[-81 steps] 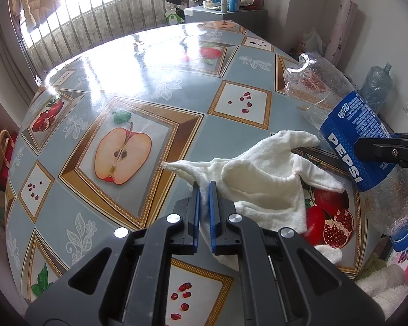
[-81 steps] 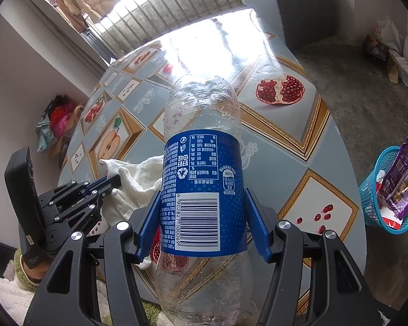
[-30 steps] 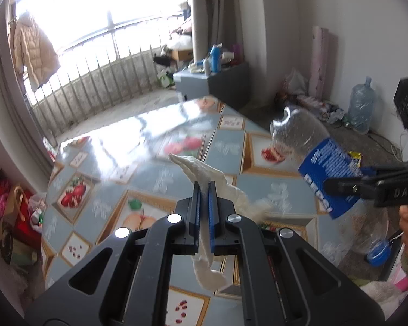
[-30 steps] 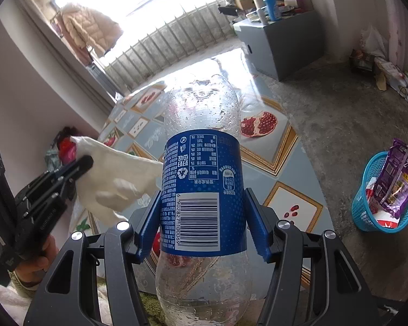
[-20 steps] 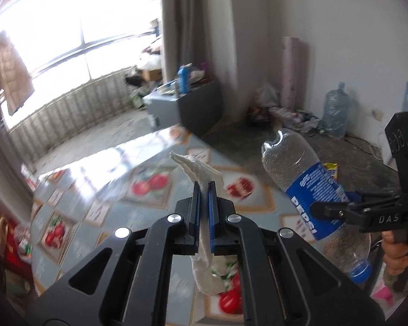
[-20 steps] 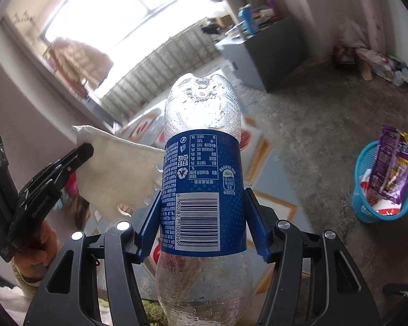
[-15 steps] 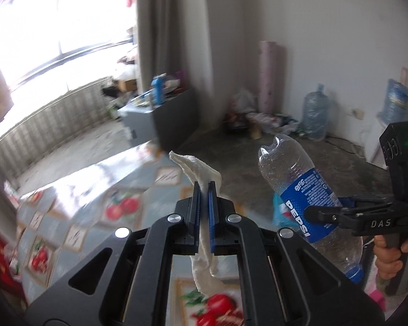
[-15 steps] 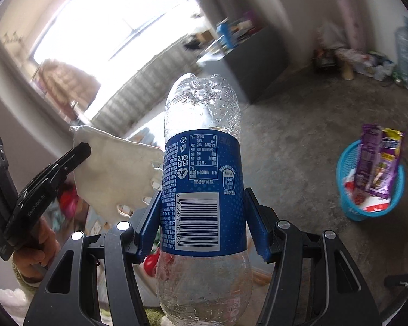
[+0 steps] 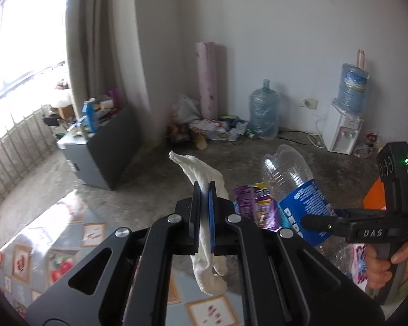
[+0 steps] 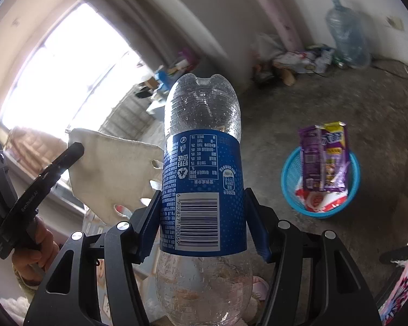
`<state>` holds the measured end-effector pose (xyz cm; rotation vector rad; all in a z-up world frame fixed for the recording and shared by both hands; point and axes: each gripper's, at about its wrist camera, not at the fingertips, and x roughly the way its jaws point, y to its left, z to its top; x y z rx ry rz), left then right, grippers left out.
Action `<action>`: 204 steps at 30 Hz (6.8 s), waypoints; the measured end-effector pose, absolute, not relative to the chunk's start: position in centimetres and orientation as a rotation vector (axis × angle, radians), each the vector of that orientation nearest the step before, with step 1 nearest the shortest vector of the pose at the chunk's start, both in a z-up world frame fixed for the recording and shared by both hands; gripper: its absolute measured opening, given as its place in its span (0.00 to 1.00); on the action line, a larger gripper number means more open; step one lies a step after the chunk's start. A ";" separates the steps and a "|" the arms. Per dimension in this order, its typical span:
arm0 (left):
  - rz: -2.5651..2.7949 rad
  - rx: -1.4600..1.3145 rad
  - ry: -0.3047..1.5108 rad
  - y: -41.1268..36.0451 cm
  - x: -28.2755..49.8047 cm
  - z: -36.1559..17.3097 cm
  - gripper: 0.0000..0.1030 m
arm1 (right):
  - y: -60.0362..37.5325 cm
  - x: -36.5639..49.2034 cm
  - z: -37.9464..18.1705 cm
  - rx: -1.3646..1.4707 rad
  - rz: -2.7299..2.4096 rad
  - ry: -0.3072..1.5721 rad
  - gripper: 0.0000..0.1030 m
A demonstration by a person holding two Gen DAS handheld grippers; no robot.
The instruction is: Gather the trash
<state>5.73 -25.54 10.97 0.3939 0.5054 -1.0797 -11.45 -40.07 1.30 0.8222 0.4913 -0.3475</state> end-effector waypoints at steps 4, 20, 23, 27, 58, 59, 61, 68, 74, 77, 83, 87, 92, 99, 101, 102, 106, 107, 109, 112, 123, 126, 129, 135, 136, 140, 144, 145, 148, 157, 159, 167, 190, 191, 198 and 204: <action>-1.125 0.399 0.559 -29.8 6.0 9.6 0.03 | -42.3 -12.0 -0.1 0.871 -0.392 0.496 0.56; -1.211 0.500 0.746 -40.9 5.9 0.7 0.03 | -48.7 -12.5 -7.5 1.054 -0.517 0.554 0.56; -1.219 0.530 0.774 -42.7 5.6 -0.9 0.03 | -49.6 -12.8 -8.8 1.090 -0.545 0.559 0.56; -1.222 0.566 0.821 -44.9 5.7 -2.9 0.03 | -51.2 -13.3 -10.7 1.144 -0.587 0.566 0.56; -1.103 0.520 0.895 -44.9 11.7 -4.2 0.50 | -59.4 -8.6 -23.7 1.207 -0.722 0.750 0.66; -1.100 0.512 0.880 -44.0 11.7 -3.5 0.51 | -59.3 -8.4 -23.5 1.203 -0.721 0.750 0.66; -1.094 0.498 0.850 -42.2 11.6 -2.1 0.53 | -58.8 -8.3 -23.0 1.193 -0.720 0.748 0.66; -1.066 0.423 0.784 -35.5 11.5 2.4 0.65 | -56.4 -8.3 -19.4 1.102 -0.730 0.724 0.66; -1.026 0.336 0.716 -28.6 10.3 5.7 0.80 | -52.4 -8.2 -12.9 0.913 -0.718 0.673 0.66; -0.995 0.258 0.697 -24.9 9.6 7.0 0.82 | -49.6 -7.8 -9.1 0.813 -0.695 0.638 0.66; -0.902 0.125 0.684 -18.1 8.2 8.6 0.88 | -43.5 -6.8 -2.4 0.599 -0.623 0.575 0.78; -0.814 0.035 0.678 -13.9 7.3 9.3 0.90 | -38.9 -5.9 1.2 0.479 -0.543 0.541 0.85; -0.669 -0.021 0.658 -9.2 5.9 9.4 0.91 | -33.4 -5.3 4.0 0.364 -0.444 0.521 0.89; -0.421 0.006 0.674 -3.9 3.8 8.5 0.91 | -26.6 -4.4 5.7 0.263 -0.316 0.532 0.93; -0.338 0.027 0.657 -2.4 3.1 7.8 0.91 | -24.8 -4.4 5.9 0.245 -0.288 0.540 0.93; -0.309 0.037 0.647 -1.8 2.7 7.6 0.91 | -23.7 -4.2 6.1 0.230 -0.267 0.544 0.93; -0.217 0.029 0.658 0.7 1.7 6.8 0.91 | -20.3 -3.7 6.2 0.176 -0.194 0.559 0.94; -0.202 0.016 0.672 1.3 1.5 6.6 0.91 | -19.8 -3.5 6.2 0.166 -0.178 0.564 0.94; -0.164 -0.015 0.705 2.2 1.4 6.0 0.91 | -18.6 -3.3 6.0 0.148 -0.152 0.587 0.94; -0.104 -0.029 0.761 2.9 0.7 4.7 0.91 | -18.0 -3.6 5.6 0.142 -0.169 0.609 0.94; -0.047 -0.022 0.939 3.5 1.2 1.0 0.91 | -17.1 -4.1 1.0 0.040 -0.309 0.817 0.94; -0.055 0.004 0.961 3.0 1.3 0.5 0.91 | -17.6 -4.5 0.5 0.030 -0.341 0.832 0.94; -0.067 0.030 0.984 2.4 1.3 0.0 0.91 | -18.2 -4.9 0.0 0.034 -0.356 0.856 0.94; -0.086 0.067 1.015 1.4 1.5 -0.8 0.91 | -18.7 -5.0 -1.0 0.025 -0.367 0.906 0.94; -0.089 0.072 1.019 1.3 1.5 -0.9 0.91 | -18.7 -5.1 -1.2 0.024 -0.368 0.912 0.94; -0.107 0.099 1.036 0.6 1.4 -1.3 0.91 | -18.9 -5.1 -1.5 0.027 -0.372 0.929 0.94; -0.117 0.113 1.047 0.1 1.4 -1.6 0.91 | -19.3 -5.2 -1.7 0.040 -0.378 0.938 0.94; -0.119 0.116 1.048 0.1 1.4 -1.6 0.91 | -19.4 -5.2 -1.7 0.040 -0.380 0.940 0.94; -0.123 0.124 1.051 -0.1 1.4 -1.7 0.91 | -19.4 -5.3 -1.8 0.042 -0.382 0.945 0.94; -0.133 0.138 1.043 -0.5 1.5 -1.5 0.91 | -19.6 -5.4 -1.7 0.043 -0.384 0.945 0.94; -0.135 0.140 1.039 -0.6 1.4 -1.4 0.91 | -19.6 -5.4 -1.6 0.044 -0.387 0.944 0.94; -0.142 0.146 1.033 -0.7 1.4 -1.1 0.91 | -19.9 -5.6 -1.2 0.045 -0.392 0.938 0.94; -0.137 0.150 1.030 -0.6 1.3 -0.8 0.91 | -19.9 -5.8 -1.0 0.052 -0.398 0.926 0.94; -0.136 0.149 1.030 -0.6 1.2 -0.8 0.91 | -19.9 -5.7 -1.0 0.054 -0.399 0.927 0.94; -0.134 0.150 1.032 -0.6 1.2 -0.8 0.91 | -19.9 -5.8 -1.0 0.055 -0.400 0.926 0.94; -0.133 0.151 1.034 -0.6 1.2 -0.8 0.91 | -19.8 -5.8 -1.0 0.055 -0.401 0.927 0.94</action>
